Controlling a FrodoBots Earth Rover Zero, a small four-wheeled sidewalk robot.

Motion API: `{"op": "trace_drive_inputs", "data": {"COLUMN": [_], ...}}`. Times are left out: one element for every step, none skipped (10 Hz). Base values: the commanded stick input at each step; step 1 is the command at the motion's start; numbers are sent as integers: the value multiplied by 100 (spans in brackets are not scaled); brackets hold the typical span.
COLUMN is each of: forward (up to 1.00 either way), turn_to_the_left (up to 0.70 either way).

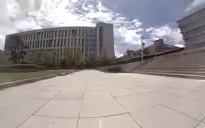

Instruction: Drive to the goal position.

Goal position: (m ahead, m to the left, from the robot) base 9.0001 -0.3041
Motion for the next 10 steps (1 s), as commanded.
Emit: {"op": "trace_drive_inputs", "data": {"forward": [100, 100, 100, 100, 100, 100, 100, 100, 100, 100], "turn_to_the_left": [5, 5, 5, 5, 5, 5, 5, 5, 5, 5]}}
